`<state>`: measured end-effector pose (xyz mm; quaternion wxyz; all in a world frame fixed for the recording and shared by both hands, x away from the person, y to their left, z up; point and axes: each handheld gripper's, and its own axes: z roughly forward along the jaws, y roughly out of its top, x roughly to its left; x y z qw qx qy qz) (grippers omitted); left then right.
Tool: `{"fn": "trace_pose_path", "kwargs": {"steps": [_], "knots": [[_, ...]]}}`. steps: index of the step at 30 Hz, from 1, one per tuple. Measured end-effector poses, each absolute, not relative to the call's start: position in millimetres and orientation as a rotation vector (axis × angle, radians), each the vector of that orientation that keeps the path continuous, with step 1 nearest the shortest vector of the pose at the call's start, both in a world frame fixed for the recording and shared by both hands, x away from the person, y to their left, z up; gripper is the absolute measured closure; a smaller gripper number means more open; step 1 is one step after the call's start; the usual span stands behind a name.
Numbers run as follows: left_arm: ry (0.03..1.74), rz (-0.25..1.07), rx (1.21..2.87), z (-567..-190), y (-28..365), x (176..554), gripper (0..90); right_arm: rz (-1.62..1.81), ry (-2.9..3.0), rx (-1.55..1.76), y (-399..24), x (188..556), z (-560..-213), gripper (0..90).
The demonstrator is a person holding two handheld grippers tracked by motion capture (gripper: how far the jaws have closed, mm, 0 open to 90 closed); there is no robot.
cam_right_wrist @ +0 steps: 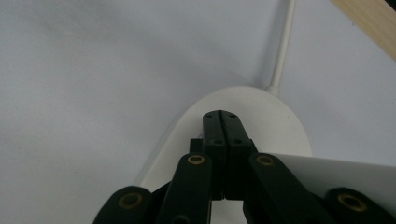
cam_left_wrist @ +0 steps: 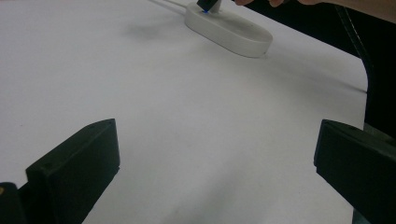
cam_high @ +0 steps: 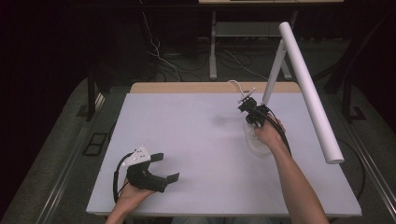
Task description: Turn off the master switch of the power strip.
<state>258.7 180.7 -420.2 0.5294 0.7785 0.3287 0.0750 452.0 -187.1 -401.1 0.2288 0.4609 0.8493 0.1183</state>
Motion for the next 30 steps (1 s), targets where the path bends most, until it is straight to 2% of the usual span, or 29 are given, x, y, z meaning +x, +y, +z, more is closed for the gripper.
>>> {"fn": "trace_pose_path", "kwargs": {"steps": [13, 30], "knots": [[0.791, 0.181, 1.863, -421.3, 181.4, 259.9, 0.0, 0.422, 2.299, 1.300, -194.4, 444.7, -406.1, 89.8], [0.789, 0.181, 1.874, -421.5, 180.4, 259.3, 0.0, 0.374, 2.264, 1.321, -188.2, 443.2, -407.9, 90.0]]}}
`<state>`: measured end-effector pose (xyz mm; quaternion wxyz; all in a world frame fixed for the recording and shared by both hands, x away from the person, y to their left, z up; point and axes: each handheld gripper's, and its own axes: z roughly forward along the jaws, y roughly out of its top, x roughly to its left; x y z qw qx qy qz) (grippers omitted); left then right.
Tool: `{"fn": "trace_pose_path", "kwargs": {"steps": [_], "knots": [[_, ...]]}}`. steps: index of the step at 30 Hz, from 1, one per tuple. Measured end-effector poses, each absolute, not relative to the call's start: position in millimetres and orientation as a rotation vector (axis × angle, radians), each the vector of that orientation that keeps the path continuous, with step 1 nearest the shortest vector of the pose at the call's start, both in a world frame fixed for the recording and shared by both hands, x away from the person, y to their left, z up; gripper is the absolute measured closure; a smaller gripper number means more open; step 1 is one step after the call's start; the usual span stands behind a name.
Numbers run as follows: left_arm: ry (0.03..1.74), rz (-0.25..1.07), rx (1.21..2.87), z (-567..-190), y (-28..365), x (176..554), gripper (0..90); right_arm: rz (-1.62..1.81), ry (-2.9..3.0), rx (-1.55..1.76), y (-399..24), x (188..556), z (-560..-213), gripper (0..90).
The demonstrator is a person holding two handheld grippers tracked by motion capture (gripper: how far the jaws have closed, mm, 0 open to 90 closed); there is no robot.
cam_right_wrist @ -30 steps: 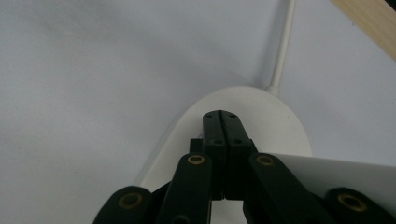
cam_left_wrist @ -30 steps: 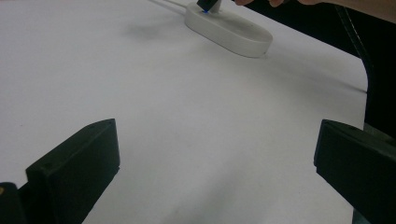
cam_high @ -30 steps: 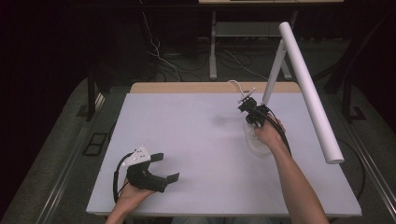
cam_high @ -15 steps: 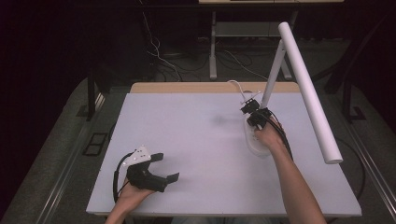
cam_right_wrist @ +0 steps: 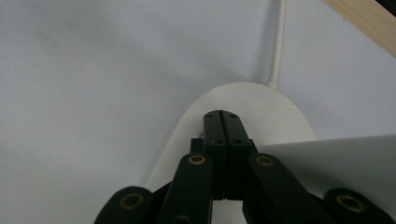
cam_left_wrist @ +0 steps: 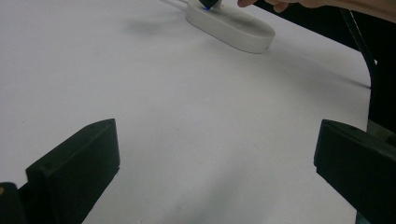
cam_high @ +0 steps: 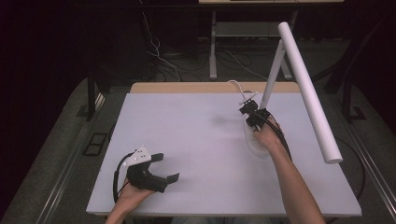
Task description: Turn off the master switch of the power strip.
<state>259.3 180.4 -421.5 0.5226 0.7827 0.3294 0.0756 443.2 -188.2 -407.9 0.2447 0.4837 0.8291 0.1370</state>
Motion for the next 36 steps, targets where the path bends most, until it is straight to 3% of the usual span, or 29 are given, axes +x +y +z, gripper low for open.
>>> {"fn": "trace_pose_path", "kwargs": {"steps": [11, 36], "knots": [[0.797, 0.186, 1.869, -421.5, 183.2, 259.8, 0.0, 0.406, 2.294, 1.286, -189.5, 443.3, -403.6, 89.7], [0.792, 0.182, 1.875, -421.6, 181.2, 259.3, 0.0, 0.661, 2.323, 1.158, -183.2, 398.7, -370.7, 89.3]]}}
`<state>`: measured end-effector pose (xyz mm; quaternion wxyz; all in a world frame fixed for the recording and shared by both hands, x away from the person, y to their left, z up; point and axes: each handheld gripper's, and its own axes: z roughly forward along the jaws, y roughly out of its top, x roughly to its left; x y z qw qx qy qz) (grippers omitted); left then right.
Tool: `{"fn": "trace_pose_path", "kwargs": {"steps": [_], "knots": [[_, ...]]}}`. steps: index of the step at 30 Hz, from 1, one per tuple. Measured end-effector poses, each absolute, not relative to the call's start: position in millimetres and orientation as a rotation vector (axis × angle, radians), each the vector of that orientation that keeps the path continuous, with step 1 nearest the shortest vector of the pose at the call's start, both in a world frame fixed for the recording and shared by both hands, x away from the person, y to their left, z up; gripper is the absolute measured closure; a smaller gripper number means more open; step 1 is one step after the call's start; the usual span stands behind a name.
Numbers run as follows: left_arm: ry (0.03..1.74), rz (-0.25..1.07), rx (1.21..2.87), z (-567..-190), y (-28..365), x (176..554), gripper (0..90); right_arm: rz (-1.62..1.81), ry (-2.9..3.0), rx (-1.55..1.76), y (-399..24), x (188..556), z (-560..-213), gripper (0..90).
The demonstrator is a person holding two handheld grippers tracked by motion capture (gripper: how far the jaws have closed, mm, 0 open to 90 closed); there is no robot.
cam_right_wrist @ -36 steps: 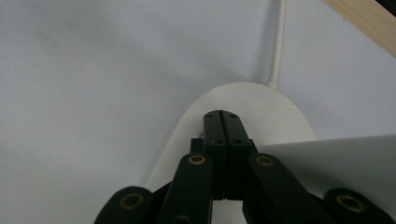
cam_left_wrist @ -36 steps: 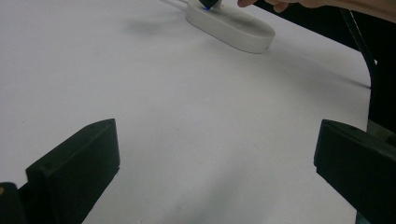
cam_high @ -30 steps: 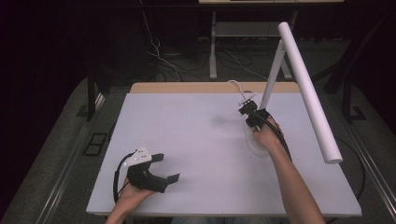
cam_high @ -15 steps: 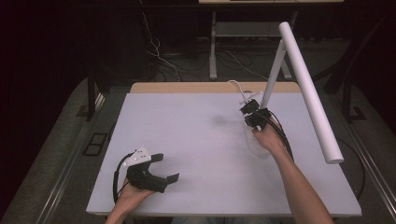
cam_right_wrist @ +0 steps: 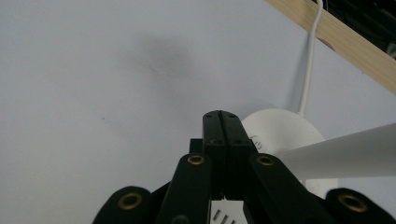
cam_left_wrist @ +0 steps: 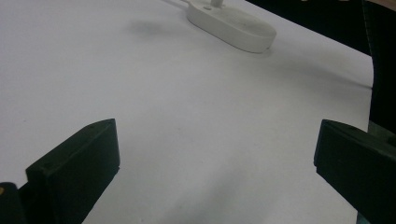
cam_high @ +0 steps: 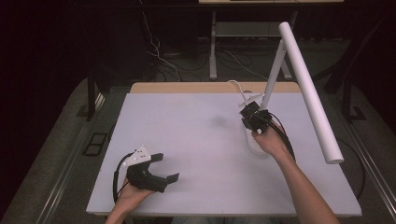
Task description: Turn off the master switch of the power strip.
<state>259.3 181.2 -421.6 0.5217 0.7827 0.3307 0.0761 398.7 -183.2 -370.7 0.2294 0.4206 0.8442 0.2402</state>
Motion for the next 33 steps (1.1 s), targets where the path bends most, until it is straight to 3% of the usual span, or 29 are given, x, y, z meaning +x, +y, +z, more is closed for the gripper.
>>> {"fn": "trace_pose_path", "kwargs": {"steps": [8, 14, 18, 19, 21, 22, 23, 24, 28, 30, 33], "knots": [[0.801, 0.185, 1.883, -422.5, 180.2, 259.9, 0.0, 0.781, 2.352, 1.123, -188.7, 375.2, -362.8, 76.6], [0.803, 0.184, 1.879, -422.3, 181.5, 260.3, 0.0, 0.884, 2.341, 1.121, -198.4, 355.4, -356.8, 59.6], [0.804, 0.182, 1.878, -422.8, 180.4, 260.1, 0.0, 0.943, 2.337, 1.155, -208.8, 343.9, -357.8, 43.1], [0.804, 0.182, 1.878, -422.8, 180.4, 260.1, 0.0, 0.943, 2.337, 1.155, -208.8, 343.9, -357.8, 43.1], [0.803, 0.183, 1.877, -422.5, 180.4, 259.8, 0.0, 0.969, 2.334, 1.176, -214.4, 338.7, -360.4, 32.5], [0.805, 0.183, 1.875, -422.5, 180.6, 259.7, 0.0, 0.975, 2.334, 1.190, -219.8, 334.1, -362.9, 21.3], [0.805, 0.183, 1.875, -422.5, 180.6, 259.7, 0.0, 0.975, 2.334, 1.190, -219.8, 334.1, -362.9, 21.3], [0.802, 0.185, 1.876, -422.5, 181.0, 260.1, 0.0, 0.990, 2.348, 1.199, -226.3, 329.6, -364.2, 11.4], [0.805, 0.181, 1.874, -422.5, 180.8, 259.6, 0.0, 1.028, 2.332, 1.220, -234.8, 323.0, -366.4, 7.4], [0.805, 0.180, 1.872, -422.4, 180.8, 259.4, 0.0, 1.064, 2.324, 1.245, -243.2, 316.8, -369.0, 0.2], [0.805, 0.180, 1.873, -422.5, 180.7, 259.4, 0.0, 1.107, 2.304, 1.254, -251.3, 310.1, -371.7, 0.2]]}}
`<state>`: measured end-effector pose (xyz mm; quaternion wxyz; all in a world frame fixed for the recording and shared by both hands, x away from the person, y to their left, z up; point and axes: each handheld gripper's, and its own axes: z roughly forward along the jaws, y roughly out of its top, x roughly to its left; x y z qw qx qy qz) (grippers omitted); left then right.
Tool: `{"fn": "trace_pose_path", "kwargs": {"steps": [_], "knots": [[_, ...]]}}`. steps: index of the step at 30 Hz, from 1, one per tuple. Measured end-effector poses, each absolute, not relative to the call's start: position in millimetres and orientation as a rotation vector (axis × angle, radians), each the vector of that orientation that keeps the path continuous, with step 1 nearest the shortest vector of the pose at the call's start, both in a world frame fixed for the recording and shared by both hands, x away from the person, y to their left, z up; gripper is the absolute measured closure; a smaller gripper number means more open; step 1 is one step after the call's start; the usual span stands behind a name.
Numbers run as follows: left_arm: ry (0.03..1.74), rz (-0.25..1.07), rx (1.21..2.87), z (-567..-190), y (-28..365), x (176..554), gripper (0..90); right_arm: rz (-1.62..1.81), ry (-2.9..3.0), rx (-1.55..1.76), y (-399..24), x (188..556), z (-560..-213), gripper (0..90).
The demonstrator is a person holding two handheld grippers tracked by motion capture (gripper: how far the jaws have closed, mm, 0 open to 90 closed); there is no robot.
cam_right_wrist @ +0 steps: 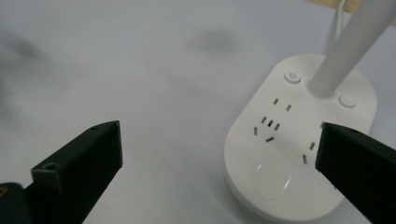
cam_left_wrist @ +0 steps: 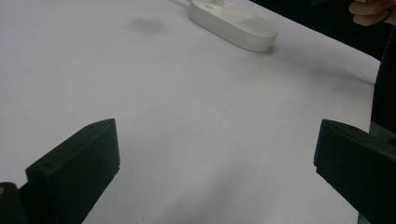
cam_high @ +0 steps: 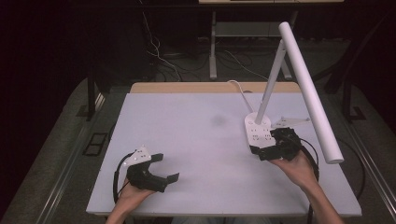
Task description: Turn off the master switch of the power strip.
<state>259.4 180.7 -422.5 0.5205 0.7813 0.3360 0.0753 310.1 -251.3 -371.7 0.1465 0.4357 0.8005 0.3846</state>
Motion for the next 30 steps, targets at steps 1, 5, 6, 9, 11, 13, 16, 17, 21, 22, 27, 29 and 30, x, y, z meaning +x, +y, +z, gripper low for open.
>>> {"fn": "trace_pose_path", "kwargs": {"steps": [1, 5, 6, 9, 11, 13, 16, 17, 21, 22, 27, 29, 30], "knots": [[0.805, 0.180, 1.873, -422.5, 180.7, 259.4, 0.0, 1.107, 2.304, 1.254, -251.3, 310.1, -371.7, 0.2], [0.803, 0.181, 1.876, -422.2, 181.1, 259.2, 0.0, 1.152, 2.286, 1.271, -263.1, 297.5, -376.5, 0.2], [0.803, 0.182, 1.877, -422.2, 181.3, 259.2, 0.0, 1.152, 2.286, 1.271, -263.1, 297.5, -376.5, 0.2], [0.804, 0.183, 1.876, -422.2, 181.4, 259.0, 0.0, 1.177, 2.274, 1.292, -270.2, 289.1, -380.9, 0.2], [0.801, 0.184, 1.877, -421.9, 181.5, 259.1, 0.0, 1.199, 2.258, 1.305, -276.1, 280.7, -386.9, 0.2], [0.804, 0.183, 1.876, -421.9, 181.4, 258.8, 0.0, 1.214, 2.252, 1.317, -279.3, 275.4, -390.6, 0.2], [0.805, 0.183, 1.871, -421.7, 181.5, 258.4, 0.0, 1.230, 2.251, 1.313, -282.4, 270.2, -395.0, 0.2], [0.805, 0.184, 1.870, -421.7, 181.8, 258.5, 0.0, 1.237, 2.247, 1.317, -283.5, 267.4, -397.2, 0.2], [0.810, 0.185, 1.861, -421.5, 182.7, 259.4, 0.0, 1.274, 2.238, 1.318, -289.8, 254.7, -407.2, 0.2], [0.810, 0.185, 1.861, -421.4, 182.6, 259.4, 0.0, 1.275, 2.239, 1.318, -290.5, 252.8, -408.2, 0.2], [0.809, 0.186, 1.860, -421.3, 182.6, 259.5, 0.0, 1.284, 2.239, 1.324, -291.1, 245.9, -412.3, 0.3], [0.809, 0.184, 1.865, -421.5, 182.4, 259.7, 0.0, 1.284, 2.242, 1.322, -290.7, 244.6, -414.1, 0.3], [0.808, 0.183, 1.865, -421.4, 182.4, 259.6, 0.0, 1.284, 2.242, 1.319, -290.9, 244.5, -414.3, 0.3]]}}
